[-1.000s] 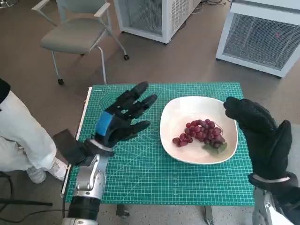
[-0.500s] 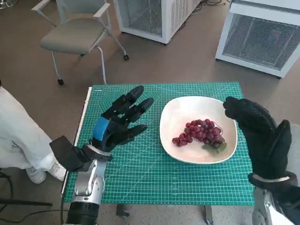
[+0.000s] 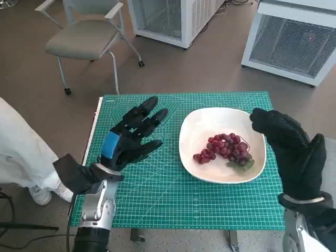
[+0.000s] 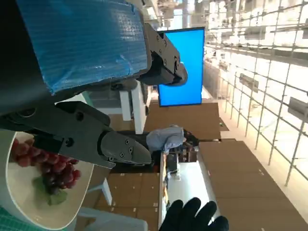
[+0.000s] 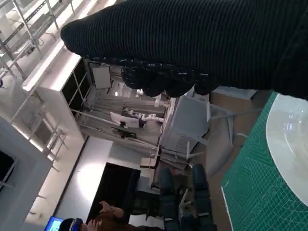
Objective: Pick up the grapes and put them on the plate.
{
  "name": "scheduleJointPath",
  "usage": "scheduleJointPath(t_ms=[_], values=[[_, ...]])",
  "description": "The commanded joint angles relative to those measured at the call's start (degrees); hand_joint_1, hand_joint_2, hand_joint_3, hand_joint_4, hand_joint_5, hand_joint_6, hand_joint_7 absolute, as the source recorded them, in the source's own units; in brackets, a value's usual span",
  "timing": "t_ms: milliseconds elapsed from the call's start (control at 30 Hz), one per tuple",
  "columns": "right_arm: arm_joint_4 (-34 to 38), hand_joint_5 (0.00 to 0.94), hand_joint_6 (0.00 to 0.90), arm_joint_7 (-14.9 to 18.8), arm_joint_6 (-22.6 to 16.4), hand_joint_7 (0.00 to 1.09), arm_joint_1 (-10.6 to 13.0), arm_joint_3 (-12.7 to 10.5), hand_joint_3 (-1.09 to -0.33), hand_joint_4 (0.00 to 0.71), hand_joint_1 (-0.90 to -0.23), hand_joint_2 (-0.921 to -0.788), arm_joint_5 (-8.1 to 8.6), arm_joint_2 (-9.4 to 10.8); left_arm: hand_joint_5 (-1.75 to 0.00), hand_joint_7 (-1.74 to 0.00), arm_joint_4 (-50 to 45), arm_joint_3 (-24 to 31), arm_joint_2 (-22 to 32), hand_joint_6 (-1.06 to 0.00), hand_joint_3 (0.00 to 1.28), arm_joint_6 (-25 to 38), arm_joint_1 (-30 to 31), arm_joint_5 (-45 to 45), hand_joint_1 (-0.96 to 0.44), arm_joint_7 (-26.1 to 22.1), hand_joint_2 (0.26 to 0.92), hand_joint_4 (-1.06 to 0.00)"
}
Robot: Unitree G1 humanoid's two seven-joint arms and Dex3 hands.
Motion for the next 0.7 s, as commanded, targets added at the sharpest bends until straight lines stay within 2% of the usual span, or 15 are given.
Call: scheduleJointPath(t_ms=[33, 167, 700], values=[[0.28, 0.376, 0.149, 0.31, 0.35, 0.88, 0.46, 0.17, -0.605, 0.307, -0.538, -0.921, -0.72, -0.35, 0.0, 0.0, -1.17, -0.17, 0.25, -0.25, 0.04, -0.69, 1.42, -0.1, -0.31, -0.74, 0.921, -0.11], [0.33, 0.375, 0.149, 0.39, 0.21, 0.88, 0.53, 0.18, -0.605, 0.308, -0.537, -0.921, -0.78, -0.35, 0.0, 0.0, -1.4, -0.12, 0.41, -0.23, 0.04, -0.42, 1.72, -0.42, -0.31, -1.44, 0.921, -0.09], [0.42, 0.373, 0.145, 0.56, 0.26, 0.88, 0.54, 0.19, -0.608, 0.306, -0.536, -0.921, -0.57, -0.33, -0.01, 0.0, -1.49, 0.02, 0.8, -0.23, 0.05, -0.44, 2.57, -0.66, -0.34, -3.27, 0.921, -0.13]])
